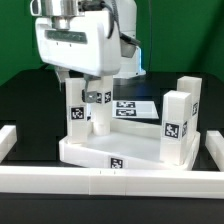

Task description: Assemble desk

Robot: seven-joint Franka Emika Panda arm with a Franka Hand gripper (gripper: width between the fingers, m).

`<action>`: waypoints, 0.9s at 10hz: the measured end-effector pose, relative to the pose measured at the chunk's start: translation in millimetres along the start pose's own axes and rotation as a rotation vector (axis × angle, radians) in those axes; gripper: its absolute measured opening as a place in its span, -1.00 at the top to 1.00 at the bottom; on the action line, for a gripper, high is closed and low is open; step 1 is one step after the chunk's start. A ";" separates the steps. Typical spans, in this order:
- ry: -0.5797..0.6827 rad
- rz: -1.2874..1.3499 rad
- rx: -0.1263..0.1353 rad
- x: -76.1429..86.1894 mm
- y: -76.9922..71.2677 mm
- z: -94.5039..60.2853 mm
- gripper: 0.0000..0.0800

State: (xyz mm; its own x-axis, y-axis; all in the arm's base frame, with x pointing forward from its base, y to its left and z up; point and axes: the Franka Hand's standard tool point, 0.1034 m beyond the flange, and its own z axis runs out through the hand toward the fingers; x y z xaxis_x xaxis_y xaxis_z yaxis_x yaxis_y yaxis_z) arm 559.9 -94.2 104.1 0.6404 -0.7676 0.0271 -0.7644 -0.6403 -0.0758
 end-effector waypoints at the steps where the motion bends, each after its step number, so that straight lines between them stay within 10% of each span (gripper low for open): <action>1: 0.002 -0.097 -0.002 0.0 -0.4 -0.5 -0.62; 9: 0.004 -0.806 -0.027 1.5 1.0 -1.0 -0.62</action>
Offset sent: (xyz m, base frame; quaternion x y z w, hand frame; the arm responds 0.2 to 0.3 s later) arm 0.0002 0.0004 0.0038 0.0018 -0.0008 -0.2389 0.9711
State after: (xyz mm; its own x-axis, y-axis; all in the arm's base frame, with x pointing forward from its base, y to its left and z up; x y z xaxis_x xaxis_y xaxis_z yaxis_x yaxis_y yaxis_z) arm 560.0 -96.0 105.0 0.9953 -0.0690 0.0672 -0.0687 -0.9976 -0.0072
